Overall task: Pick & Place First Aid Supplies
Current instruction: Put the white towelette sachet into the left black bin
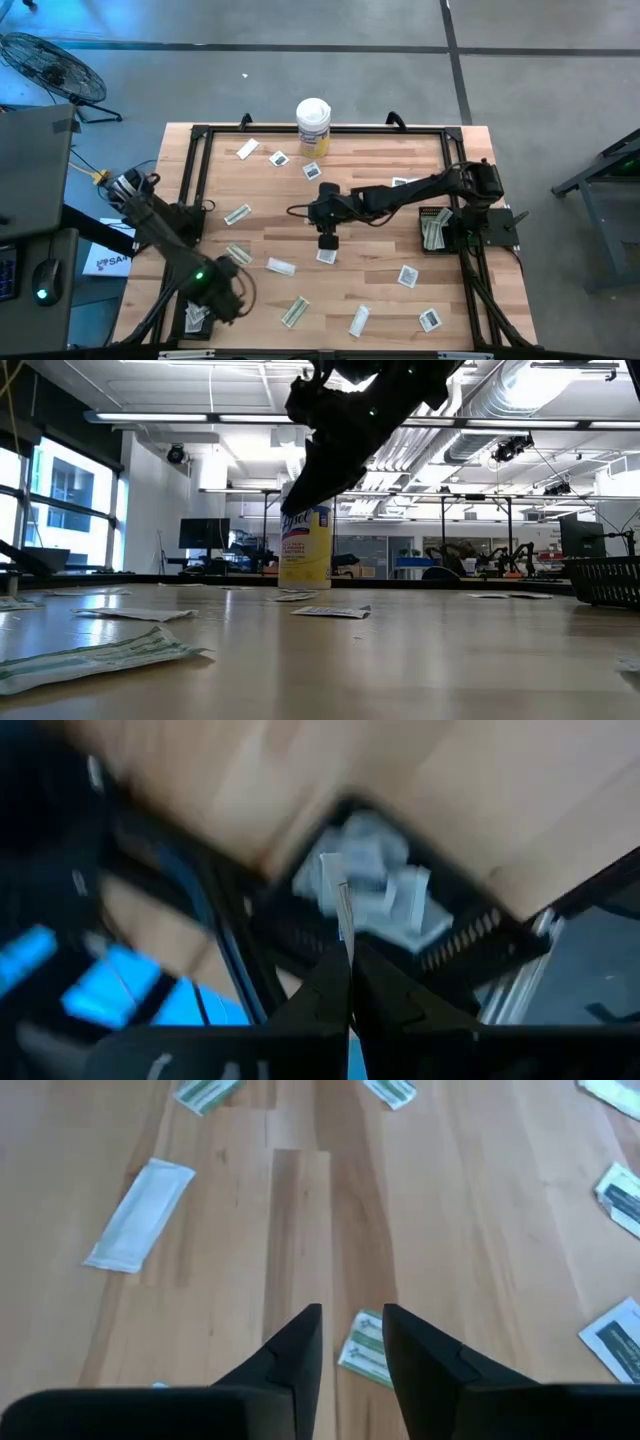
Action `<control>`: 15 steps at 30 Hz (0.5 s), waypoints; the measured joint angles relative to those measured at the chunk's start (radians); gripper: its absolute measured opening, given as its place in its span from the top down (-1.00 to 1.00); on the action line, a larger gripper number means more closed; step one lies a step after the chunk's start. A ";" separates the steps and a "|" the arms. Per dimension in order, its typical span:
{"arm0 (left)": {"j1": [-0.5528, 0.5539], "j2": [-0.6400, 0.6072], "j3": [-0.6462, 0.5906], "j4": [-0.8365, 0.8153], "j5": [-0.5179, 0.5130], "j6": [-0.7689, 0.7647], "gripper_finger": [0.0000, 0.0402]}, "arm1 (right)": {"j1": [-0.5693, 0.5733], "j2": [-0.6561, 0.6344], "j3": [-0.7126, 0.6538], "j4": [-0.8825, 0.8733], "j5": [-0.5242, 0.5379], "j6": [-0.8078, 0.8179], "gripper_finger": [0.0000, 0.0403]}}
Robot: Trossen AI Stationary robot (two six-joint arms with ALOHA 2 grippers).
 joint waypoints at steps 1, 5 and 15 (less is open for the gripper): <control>-0.026 0.000 -0.006 0.000 0.023 -0.054 0.99 | -0.002 0.000 0.000 -0.002 0.000 0.000 0.51; -0.108 0.000 -0.068 0.116 0.042 -0.199 1.00 | -0.004 0.000 0.000 -0.006 -0.001 0.000 0.53; -0.126 0.001 -0.290 0.250 0.142 -0.278 1.00 | -0.004 0.000 0.000 -0.003 -0.001 0.000 0.53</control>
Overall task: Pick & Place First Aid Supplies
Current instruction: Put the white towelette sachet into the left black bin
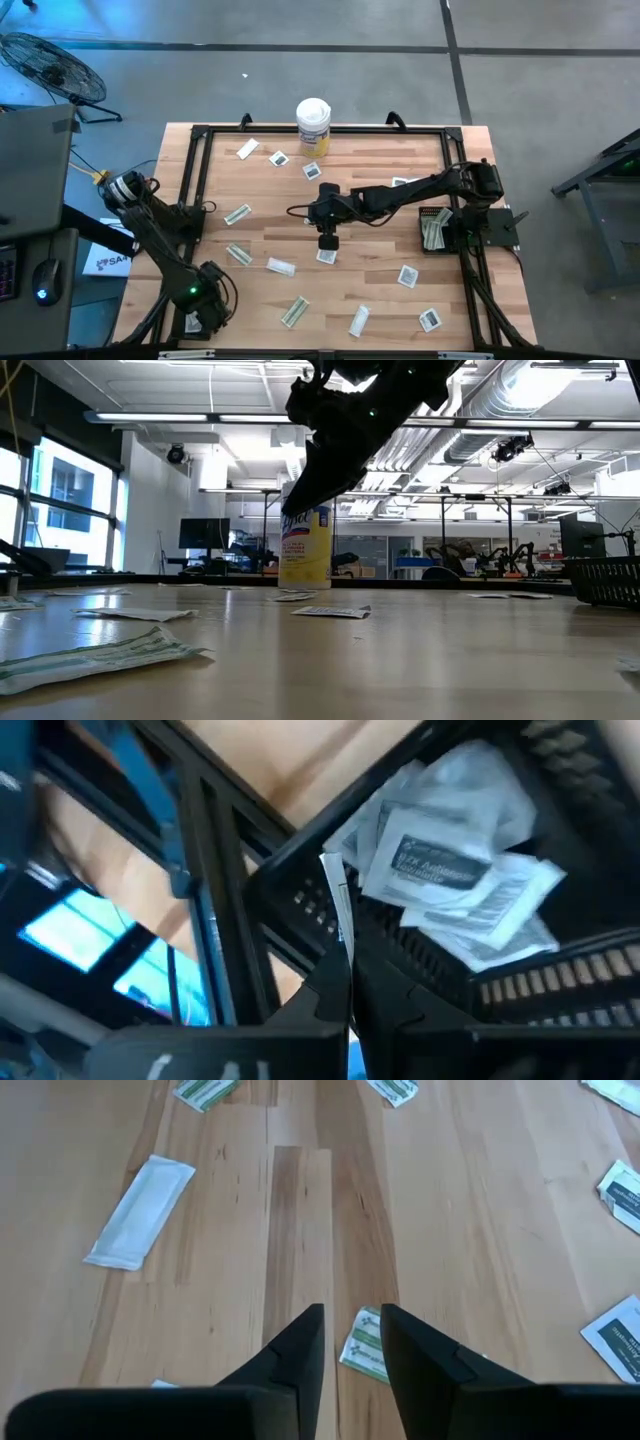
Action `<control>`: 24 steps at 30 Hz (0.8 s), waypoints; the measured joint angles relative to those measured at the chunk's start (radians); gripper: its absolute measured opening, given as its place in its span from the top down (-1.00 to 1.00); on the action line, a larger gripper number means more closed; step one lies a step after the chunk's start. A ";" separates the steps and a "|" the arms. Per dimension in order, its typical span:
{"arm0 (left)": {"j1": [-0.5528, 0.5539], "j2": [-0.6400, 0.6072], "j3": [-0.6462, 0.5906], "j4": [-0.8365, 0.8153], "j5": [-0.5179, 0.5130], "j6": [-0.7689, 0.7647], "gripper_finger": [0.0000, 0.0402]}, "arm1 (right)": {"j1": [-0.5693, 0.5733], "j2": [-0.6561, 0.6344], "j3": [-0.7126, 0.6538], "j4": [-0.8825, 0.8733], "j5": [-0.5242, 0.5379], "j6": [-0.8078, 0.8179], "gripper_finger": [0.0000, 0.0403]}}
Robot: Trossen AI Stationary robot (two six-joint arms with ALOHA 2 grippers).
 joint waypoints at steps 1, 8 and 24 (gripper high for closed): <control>0.000 0.000 -0.020 0.028 0.017 -0.001 1.00 | 0.000 0.000 0.000 0.000 0.000 0.000 0.53; -0.001 0.000 -0.054 0.094 -0.001 -0.007 0.97 | 0.000 0.000 0.000 0.000 0.000 0.000 0.53; -0.001 0.000 -0.054 0.090 0.170 0.072 0.58 | 0.000 0.002 0.000 -0.083 0.029 -0.105 0.33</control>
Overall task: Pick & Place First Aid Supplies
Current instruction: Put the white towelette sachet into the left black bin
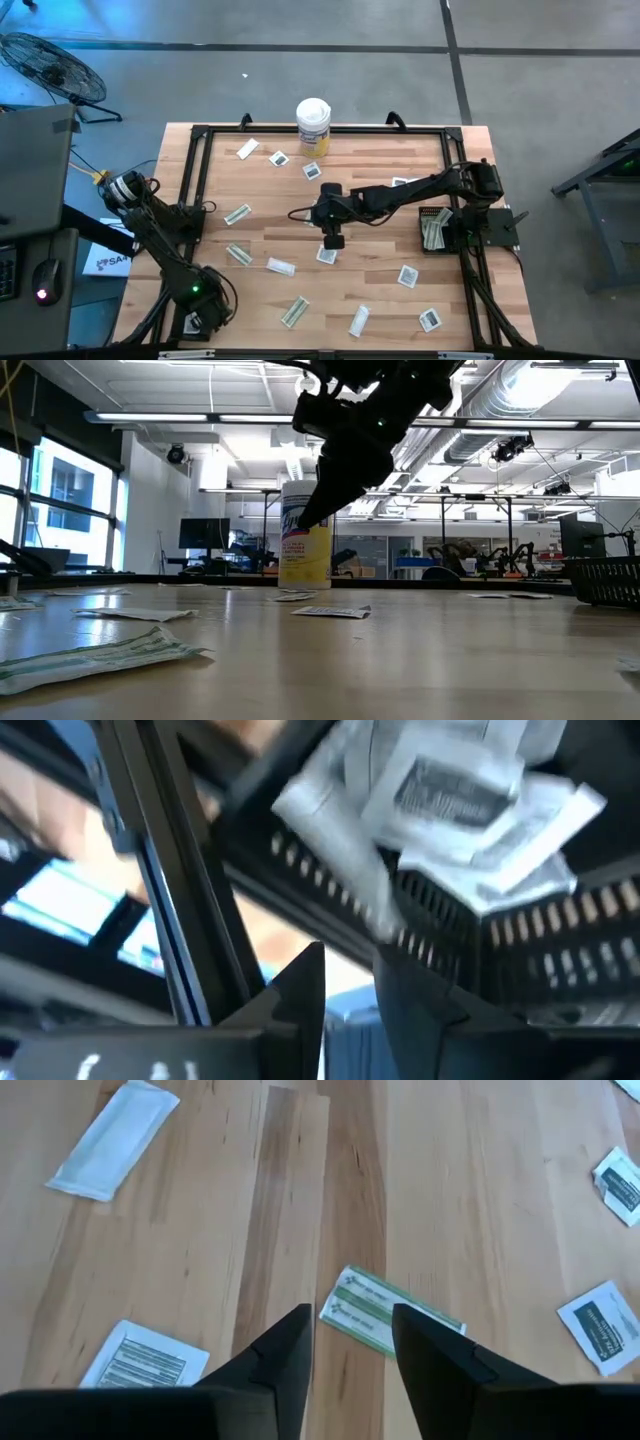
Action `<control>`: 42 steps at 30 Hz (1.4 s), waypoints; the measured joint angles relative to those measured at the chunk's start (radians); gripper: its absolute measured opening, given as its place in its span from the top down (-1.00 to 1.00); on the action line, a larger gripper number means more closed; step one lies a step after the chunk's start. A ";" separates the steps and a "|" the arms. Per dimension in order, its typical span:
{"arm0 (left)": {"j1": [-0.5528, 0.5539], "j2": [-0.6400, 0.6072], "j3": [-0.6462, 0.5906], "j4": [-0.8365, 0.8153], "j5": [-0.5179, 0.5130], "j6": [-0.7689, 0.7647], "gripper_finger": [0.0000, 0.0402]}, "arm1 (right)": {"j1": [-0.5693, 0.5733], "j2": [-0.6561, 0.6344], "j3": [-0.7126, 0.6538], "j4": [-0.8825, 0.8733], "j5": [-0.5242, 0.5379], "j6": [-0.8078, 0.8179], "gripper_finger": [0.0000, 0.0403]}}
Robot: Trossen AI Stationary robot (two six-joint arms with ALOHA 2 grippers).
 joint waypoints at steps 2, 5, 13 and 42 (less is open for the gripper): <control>0.000 0.000 0.001 0.000 0.028 0.000 0.60 | 0.000 0.005 0.000 0.003 0.001 -0.001 0.34; 0.000 0.000 0.019 -0.003 0.022 0.000 0.63 | 0.000 0.029 0.000 0.013 0.003 -0.001 0.34; 0.003 0.000 0.119 -0.057 -0.169 0.022 0.73 | -0.013 0.137 0.000 0.136 0.025 -0.001 0.34; 0.261 0.000 0.174 -0.073 -0.976 0.537 0.77 | -0.098 0.232 0.003 0.145 -0.104 0.144 0.34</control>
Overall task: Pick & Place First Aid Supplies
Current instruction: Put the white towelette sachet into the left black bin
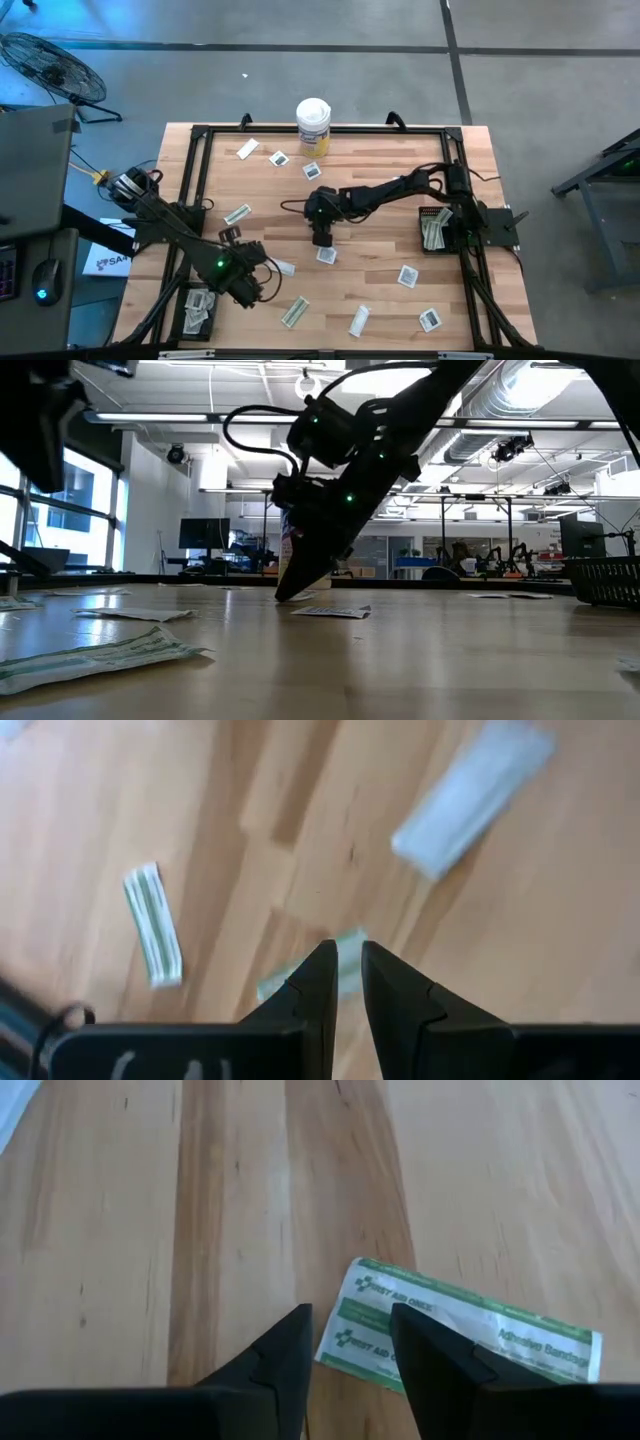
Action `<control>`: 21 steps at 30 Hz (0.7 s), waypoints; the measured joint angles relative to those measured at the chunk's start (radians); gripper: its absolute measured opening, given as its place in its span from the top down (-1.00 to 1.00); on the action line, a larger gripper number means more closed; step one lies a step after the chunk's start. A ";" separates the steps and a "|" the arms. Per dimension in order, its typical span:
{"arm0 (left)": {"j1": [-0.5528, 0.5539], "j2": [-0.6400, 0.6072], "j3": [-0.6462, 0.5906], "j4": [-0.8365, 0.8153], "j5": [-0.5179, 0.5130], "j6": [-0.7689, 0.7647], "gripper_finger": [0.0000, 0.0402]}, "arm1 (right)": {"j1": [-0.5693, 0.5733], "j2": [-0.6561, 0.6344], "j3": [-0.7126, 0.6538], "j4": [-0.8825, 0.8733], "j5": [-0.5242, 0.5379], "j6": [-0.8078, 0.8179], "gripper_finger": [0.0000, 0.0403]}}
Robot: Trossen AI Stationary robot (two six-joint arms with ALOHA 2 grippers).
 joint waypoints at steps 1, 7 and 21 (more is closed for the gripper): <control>0.000 0.000 -0.003 0.018 -0.036 0.000 0.77 | -0.002 0.000 0.000 -0.007 0.007 -0.001 0.35; 0.001 0.000 -0.089 0.189 -0.196 0.020 0.77 | 0.009 0.001 0.000 -0.014 0.060 -0.042 0.58; 0.000 0.000 -0.279 0.588 -0.436 0.229 0.77 | 0.018 -0.021 -0.005 -0.018 0.058 0.009 0.99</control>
